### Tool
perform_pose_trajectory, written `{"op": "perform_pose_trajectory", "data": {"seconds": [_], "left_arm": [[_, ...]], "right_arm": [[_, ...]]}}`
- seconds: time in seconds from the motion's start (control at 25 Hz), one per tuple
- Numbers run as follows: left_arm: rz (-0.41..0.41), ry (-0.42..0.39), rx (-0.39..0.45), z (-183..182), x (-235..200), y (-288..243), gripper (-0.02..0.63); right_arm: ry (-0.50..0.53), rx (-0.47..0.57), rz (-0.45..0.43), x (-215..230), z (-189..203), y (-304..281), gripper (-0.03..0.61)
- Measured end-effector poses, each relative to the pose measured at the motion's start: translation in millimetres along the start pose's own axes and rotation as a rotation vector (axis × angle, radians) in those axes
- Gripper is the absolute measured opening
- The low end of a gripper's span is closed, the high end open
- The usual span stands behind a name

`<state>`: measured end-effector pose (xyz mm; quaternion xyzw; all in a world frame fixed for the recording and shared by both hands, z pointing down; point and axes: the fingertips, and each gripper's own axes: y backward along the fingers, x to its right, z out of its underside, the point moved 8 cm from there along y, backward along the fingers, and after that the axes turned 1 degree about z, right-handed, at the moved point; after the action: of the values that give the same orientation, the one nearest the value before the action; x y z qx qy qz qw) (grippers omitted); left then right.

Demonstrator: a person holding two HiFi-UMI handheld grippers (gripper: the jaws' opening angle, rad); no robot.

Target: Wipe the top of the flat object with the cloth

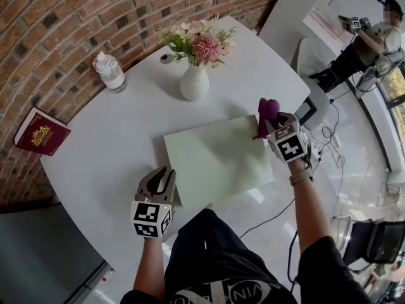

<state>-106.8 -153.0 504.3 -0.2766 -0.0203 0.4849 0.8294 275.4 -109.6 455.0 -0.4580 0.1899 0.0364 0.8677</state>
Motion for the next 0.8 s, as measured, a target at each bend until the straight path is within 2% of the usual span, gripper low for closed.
{"op": "perform_pose_trajectory", "data": {"seconds": [0.08,0.16,0.24,0.36,0.48,0.56,0.64,0.72,0.8], "left_arm": [[0.023,0.033,0.033,-14,-8,4,0.08],[0.054,0.034,0.03,-27,-14,11,0.08],[0.036,0.024,0.037,-36,-20,21,0.08],[-0.039,0.04,0.07,-40,-34,34,0.08],[-0.081,0.047,0.06,-36,-43,40,0.08],[-0.103,0.063,0.059,-31,-46,43,0.08],[-0.113,0.081,0.06,-26,-46,44,0.08],[-0.112,0.082,0.051,-22,-44,44,0.079],[-0.108,0.075,0.038,-19,-41,43,0.08]], "right_arm": [[-0.031,0.114,-0.057,-15,-18,25,0.058],[-0.113,0.228,-0.207,-41,-36,47,0.058],[-0.212,0.307,-0.399,-75,-53,64,0.058],[-0.294,0.335,-0.68,-135,-74,77,0.058],[-0.243,0.262,-0.863,-194,-86,72,0.058],[-0.199,0.187,-0.935,-227,-87,63,0.058],[-0.177,0.106,-0.961,-249,-81,50,0.058],[-0.13,0.04,-0.932,-261,-72,37,0.058],[-0.091,0.023,-0.893,-263,-67,31,0.058]]}}
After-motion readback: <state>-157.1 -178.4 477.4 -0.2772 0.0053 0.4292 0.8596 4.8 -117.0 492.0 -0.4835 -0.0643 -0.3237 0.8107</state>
